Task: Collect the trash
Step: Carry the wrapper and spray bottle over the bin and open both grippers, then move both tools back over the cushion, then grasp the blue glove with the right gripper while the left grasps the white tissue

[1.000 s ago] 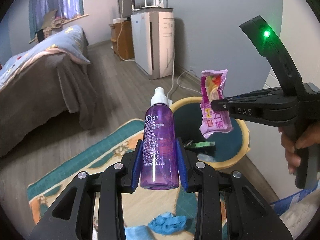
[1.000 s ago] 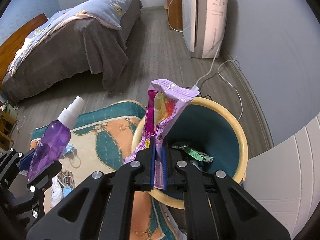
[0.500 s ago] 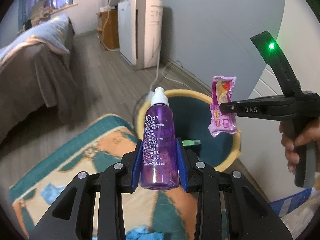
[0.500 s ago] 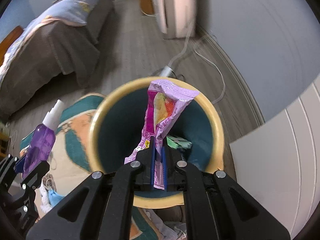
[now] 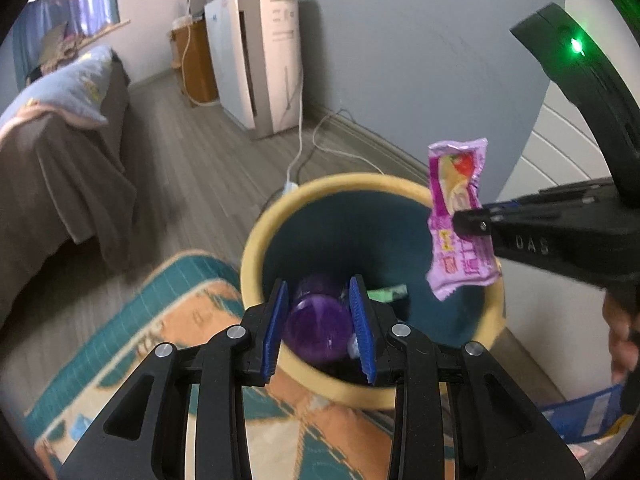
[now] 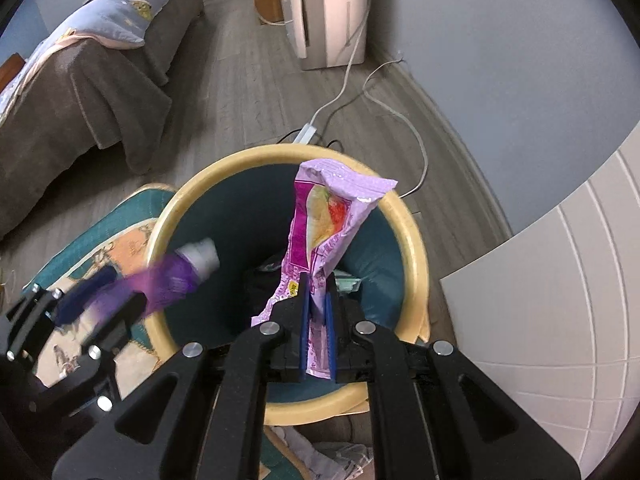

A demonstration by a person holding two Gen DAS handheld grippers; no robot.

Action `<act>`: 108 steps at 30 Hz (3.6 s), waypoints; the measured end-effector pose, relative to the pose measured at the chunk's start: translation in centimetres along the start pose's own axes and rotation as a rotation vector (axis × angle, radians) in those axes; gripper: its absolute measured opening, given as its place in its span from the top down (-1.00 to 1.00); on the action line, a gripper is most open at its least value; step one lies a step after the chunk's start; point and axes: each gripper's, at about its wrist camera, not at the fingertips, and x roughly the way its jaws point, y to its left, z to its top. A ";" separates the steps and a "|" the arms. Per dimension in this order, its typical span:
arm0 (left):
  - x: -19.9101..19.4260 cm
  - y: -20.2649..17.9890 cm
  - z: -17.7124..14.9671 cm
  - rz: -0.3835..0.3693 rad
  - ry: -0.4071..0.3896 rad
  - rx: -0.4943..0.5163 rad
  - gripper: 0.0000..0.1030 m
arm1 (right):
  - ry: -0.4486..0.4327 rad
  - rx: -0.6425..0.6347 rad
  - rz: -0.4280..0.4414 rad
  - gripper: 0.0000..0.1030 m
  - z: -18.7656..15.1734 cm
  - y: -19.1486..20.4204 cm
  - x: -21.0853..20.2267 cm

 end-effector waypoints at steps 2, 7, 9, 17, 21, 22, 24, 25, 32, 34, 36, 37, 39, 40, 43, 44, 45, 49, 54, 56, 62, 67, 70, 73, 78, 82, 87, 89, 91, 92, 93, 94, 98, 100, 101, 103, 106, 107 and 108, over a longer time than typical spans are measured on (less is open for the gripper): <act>-0.2 0.2 0.4 0.002 -0.009 -0.004 0.32 | -0.006 -0.002 -0.007 0.62 0.1 -0.2 0.0; -0.9 1.2 0.0 0.034 -0.032 -0.039 -0.32 | -0.017 -0.030 -0.008 -0.10 0.2 0.4 -0.2; -1.6 2.0 -0.4 0.052 -0.042 -0.071 -0.75 | -0.031 -0.040 -0.007 -0.39 0.2 0.8 -0.5; -6.0 6.0 -2.6 0.143 -0.066 -0.158 -0.87 | -0.080 -0.032 0.035 -0.89 0.7 2.0 -2.1; -9.3 8.3 -4.6 0.186 -0.083 -0.204 -0.89 | -0.078 -0.044 0.099 -0.89 0.7 4.0 -2.6; -10.2 8.9 -5.4 0.196 -0.081 -0.213 -0.89 | -0.081 -0.060 0.105 -0.89 0.6 4.7 -2.8; -11.6 9.7 -6.9 0.231 -0.066 -0.214 -0.89 | -0.087 -0.107 0.116 -0.89 0.5 6.2 -3.2; -12.4 10.2 -7.7 0.254 -0.054 -0.211 -0.89 | -0.096 -0.135 0.116 -0.89 0.4 7.0 -3.5; -18.1 14.1 -12.2 0.333 -0.033 -0.335 -0.89 | -0.122 -0.230 0.114 -0.88 -1.1 10.8 -5.2; -19.7 15.1 -13.3 0.329 -0.038 -0.405 -0.89 | -0.121 -0.226 0.153 -0.89 -1.8 11.8 -5.9; -21.0 15.6 -14.3 0.331 -0.048 -0.449 -0.89 | -0.123 -0.243 0.180 -0.89 -2.7 13.0 -6.8; -21.5 15.7 -14.9 0.335 -0.047 -0.463 -0.89 | -0.129 -0.260 0.183 -0.89 -3.1 13.7 -7.2; -22.2 15.7 -15.9 0.343 -0.045 -0.477 -0.90 | -0.141 -0.308 0.169 -0.89 -4.2 15.3 -7.9; -22.5 15.5 -16.5 0.346 -0.045 -0.479 -0.90 | -0.146 -0.334 0.155 -0.89 -4.8 16.0 -8.2; -23.1 15.3 -17.8 0.365 -0.054 -0.462 -0.90 | -0.150 -0.386 0.134 -0.88 -6.4 17.7 -8.4; -23.1 15.3 -18.0 0.371 -0.055 -0.451 -0.90 | -0.147 -0.396 0.144 -0.88 -6.9 18.2 -8.3; -23.1 15.3 -18.3 0.378 -0.054 -0.438 -0.90 | -0.144 -0.402 0.164 -0.88 -7.4 18.7 -8.3; -23.2 15.1 -19.4 0.404 -0.047 -0.403 -0.90 | -0.134 -0.428 0.182 -0.89 -8.8 19.6 -7.7; -23.1 15.8 -20.9 0.383 -0.025 -0.434 -0.90 | -0.090 -0.397 0.215 -0.89 -10.1 19.5 -6.8; -23.0 16.1 -21.4 0.391 -0.015 -0.434 -0.90 | -0.066 -0.381 0.216 -0.89 -10.6 19.4 -6.3; -22.4 16.8 -22.9 0.386 0.042 -0.450 -0.90 | 0.037 -0.391 0.145 -0.88 -12.4 19.6 -3.8; -21.1 17.3 -23.8 0.377 0.086 -0.444 -0.90 | 0.141 -0.353 0.165 -0.88 -14.2 19.6 -1.7; -20.4 17.7 -24.1 0.348 0.101 -0.476 -0.90 | 0.180 -0.374 0.159 -0.84 -15.0 20.2 -0.5; -19.6 17.1 -24.1 0.340 0.121 -0.447 -0.90 | 0.217 -0.404 0.150 -0.57 -15.7 20.7 0.7; -18.1 15.4 -23.9 0.302 0.150 -0.384 -0.90 | 0.278 -0.463 0.169 0.24 -16.5 21.9 1.9; -16.1 13.0 -23.8 0.239 0.183 -0.312 -0.89 | 0.248 -0.501 0.163 0.41 -16.3 22.7 1.2; -14.2 10.4 -23.7 0.172 0.210 -0.229 -0.85 | 0.214 -0.487 0.151 0.42 -15.5 22.0 0.3; -13.4 9.5 -23.8 0.142 0.224 -0.207 -0.80 | 0.209 -0.466 0.164 0.42 -14.9 21.6 -0.1; -12.6 8.7 -24.0 0.112 0.241 -0.190 -0.58 | 0.199 -0.446 0.187 0.42 -14.3 21.4 -0.7; -12.1 8.3 -24.1 0.099 0.256 -0.179 -0.30 | 0.193 -0.441 0.198 0.42 -14.1 21.4 -1.0; -11.8 8.1 -24.2 0.090 0.271 -0.171 -0.01 | 0.186 -0.439 0.206 0.42 -13.9 21.3 -1.4; -11.4 7.9 -24.4 0.080 0.291 -0.162 0.15 | 0.180 -0.438 0.214 0.42 -13.9 21.3 -1.8; -11.6 7.2 -24.3 0.060 0.291 -0.118 0.57 | 0.140 -0.437 0.238 0.43 -13.3 21.6 -3.4; -12.4 7.3 -23.9 0.042 0.255 -0.138 0.59 | 0.109 -0.440 0.237 0.42 -12.7 21.7 -4.4; -13.0 7.4 -23.6 0.039 0.234 -0.145 0.60 | 0.092 -0.439 0.237 0.42 -12.4 21.5 -5.1; -14.1 7.4 -22.8 0.042 0.192 -0.149 0.60 | 0.036 -0.440 0.228 0.42 -11.7 21.2 -6.9; -15.8 7.5 -21.3 0.049 0.119 -0.156 0.60 | -0.051 -0.421 0.249 0.42 -10.3 20.8 -9.7; -16.6 7.7 -20.7 0.055 0.088 -0.162 0.60 | -0.074 -0.405 0.264 0.42 -9.9 20.6 -10.6; -17.2 7.9 -20.3 0.059 0.062 -0.171 0.60 | -0.094 -0.389 0.275 0.42 -9.5 20.3 -11.3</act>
